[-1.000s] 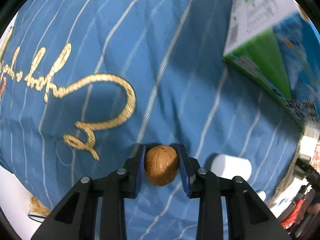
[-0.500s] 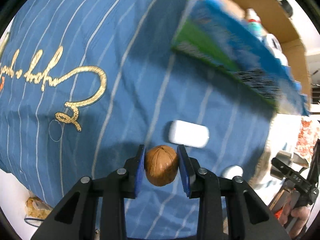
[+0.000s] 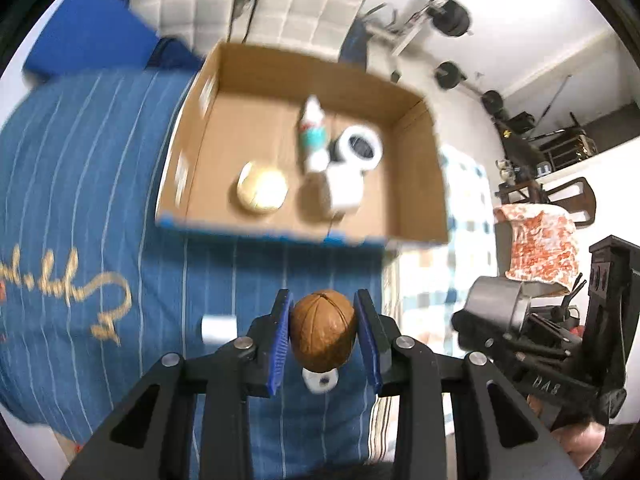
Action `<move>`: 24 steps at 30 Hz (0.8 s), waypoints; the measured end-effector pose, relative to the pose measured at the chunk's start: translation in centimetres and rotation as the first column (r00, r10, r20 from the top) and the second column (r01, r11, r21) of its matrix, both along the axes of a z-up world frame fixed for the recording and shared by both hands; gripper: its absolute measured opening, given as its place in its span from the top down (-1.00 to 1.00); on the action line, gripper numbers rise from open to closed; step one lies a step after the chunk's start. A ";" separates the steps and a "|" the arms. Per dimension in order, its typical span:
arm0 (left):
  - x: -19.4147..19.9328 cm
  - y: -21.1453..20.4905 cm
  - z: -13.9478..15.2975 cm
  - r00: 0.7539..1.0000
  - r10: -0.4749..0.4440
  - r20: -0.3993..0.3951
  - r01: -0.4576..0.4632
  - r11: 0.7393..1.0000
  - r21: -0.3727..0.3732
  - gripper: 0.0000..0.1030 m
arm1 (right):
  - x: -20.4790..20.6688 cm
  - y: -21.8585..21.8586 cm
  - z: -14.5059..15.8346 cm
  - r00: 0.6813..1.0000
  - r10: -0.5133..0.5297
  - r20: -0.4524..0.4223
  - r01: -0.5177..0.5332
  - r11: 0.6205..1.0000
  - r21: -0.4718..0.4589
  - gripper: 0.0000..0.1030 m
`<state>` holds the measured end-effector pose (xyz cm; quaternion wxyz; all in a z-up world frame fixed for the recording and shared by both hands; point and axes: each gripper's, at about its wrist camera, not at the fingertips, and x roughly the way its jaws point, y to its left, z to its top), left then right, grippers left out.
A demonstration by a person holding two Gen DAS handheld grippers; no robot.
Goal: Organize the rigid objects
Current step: 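Carry the walnut and strainer cup over the cardboard box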
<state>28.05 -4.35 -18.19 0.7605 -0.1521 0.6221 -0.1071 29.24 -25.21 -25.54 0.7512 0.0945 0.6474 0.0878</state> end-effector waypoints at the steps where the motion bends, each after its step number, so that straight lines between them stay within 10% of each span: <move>1: 1.6 0.0 0.7 1.000 -0.010 0.024 0.010 1.000 0.004 0.44 | 0.7 0.2 1.0 1.000 0.005 0.016 -0.005 1.000 0.007 -0.42; 11: 11.4 0.3 1.5 0.994 -0.079 0.073 0.076 0.996 0.043 0.44 | 11.9 2.4 1.6 0.997 0.039 0.067 -0.028 0.989 -0.145 -0.42; 24: 20.8 0.3 -11.2 0.987 -0.087 -0.139 0.109 0.981 0.163 0.44 | 21.1 6.5 -11.4 0.980 0.153 -0.126 -0.191 0.895 -0.403 -0.42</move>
